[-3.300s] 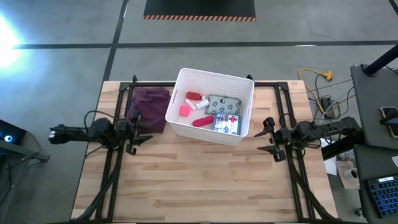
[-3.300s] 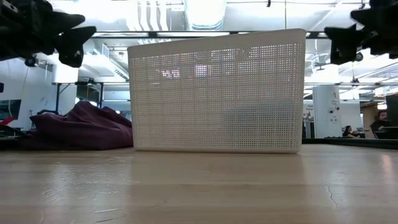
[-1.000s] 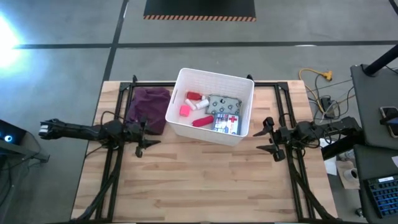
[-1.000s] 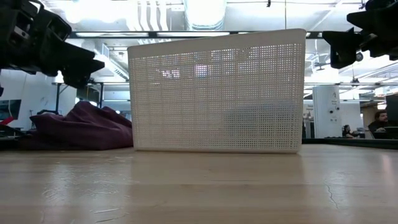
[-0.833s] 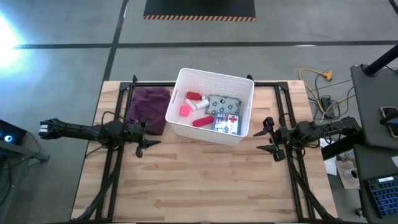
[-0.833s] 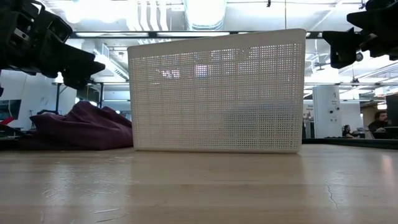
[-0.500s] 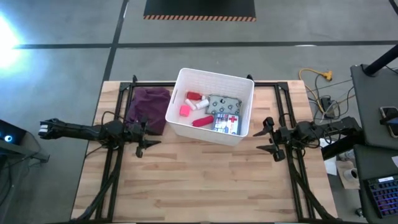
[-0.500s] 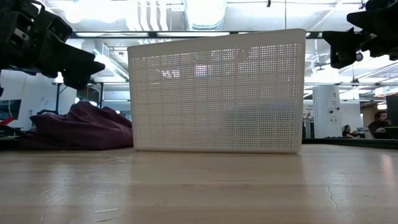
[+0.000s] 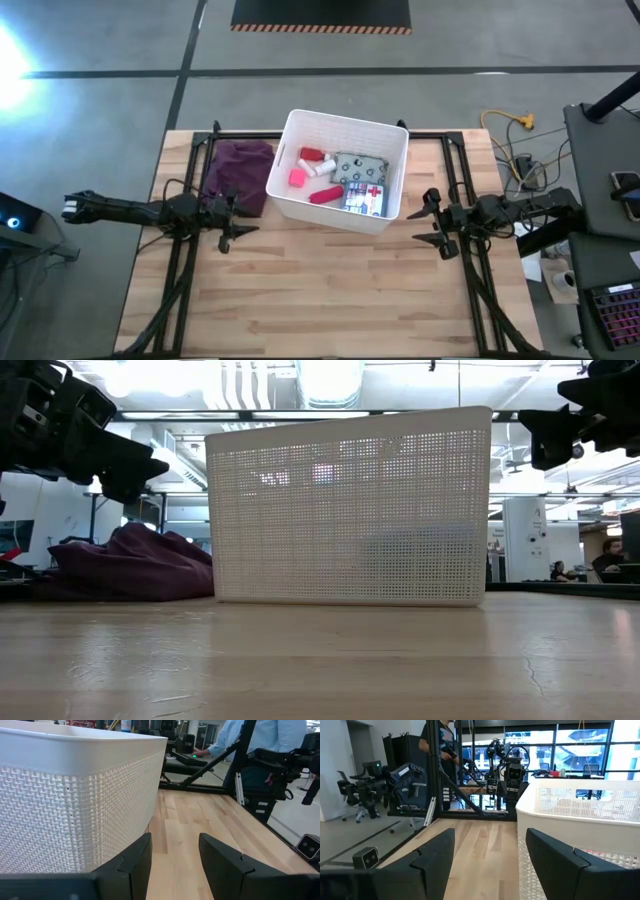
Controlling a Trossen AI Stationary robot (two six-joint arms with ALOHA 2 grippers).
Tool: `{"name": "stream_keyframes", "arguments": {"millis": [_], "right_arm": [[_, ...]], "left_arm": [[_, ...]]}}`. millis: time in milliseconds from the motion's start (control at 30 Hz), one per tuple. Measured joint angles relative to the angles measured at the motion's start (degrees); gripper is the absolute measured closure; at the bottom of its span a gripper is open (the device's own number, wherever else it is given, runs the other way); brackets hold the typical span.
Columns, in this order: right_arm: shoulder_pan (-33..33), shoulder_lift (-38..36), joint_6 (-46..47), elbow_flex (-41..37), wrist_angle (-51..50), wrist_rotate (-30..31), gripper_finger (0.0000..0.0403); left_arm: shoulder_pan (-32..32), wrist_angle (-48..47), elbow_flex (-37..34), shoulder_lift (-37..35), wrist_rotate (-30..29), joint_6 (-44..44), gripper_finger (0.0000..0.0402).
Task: Pick & place medical supplies in basket/bin
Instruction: Return to Home Position
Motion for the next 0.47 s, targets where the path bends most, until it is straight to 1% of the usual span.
{"name": "stream_keyframes", "arguments": {"millis": [467], "right_arm": [[0.0,0.0,0.0,0.0,0.0,0.0,0.0165]], "left_arm": [[0.0,0.0,0.0,0.0,0.0,0.0,0.0254]]}}
